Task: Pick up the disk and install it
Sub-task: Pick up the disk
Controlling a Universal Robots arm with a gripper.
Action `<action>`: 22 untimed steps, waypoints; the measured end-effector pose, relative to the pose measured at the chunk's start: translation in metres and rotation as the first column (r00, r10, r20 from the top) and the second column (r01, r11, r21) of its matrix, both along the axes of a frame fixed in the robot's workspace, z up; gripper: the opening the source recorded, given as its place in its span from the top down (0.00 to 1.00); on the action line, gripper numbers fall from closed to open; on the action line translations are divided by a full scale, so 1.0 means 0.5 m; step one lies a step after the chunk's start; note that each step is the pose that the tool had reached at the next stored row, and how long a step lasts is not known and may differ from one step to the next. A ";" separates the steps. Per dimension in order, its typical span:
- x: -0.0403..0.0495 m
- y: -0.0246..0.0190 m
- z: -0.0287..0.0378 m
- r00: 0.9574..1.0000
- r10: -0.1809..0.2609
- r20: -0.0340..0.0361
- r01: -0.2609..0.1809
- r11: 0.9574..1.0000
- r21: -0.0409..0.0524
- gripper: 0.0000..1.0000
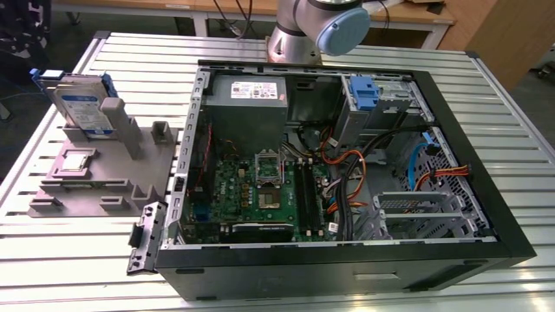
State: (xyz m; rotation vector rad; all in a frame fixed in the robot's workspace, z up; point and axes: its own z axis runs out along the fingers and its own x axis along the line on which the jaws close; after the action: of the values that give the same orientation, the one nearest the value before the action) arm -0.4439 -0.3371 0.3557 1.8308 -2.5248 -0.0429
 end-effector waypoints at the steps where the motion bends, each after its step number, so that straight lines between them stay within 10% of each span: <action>1: 0.000 0.0001 -0.001 1.000 0.009 0.000 -0.009 1.000 0.000 0.77; 10: 0.000 0.0012 -0.009 0.993 0.120 0.001 -0.120 0.993 0.000 0.47; 22: 0.000 0.0192 -0.025 0.981 0.192 0.005 -0.192 0.981 -0.001 0.47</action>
State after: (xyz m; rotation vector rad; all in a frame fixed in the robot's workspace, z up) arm -0.4439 -0.3275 0.3430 2.0665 -2.3377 -0.0348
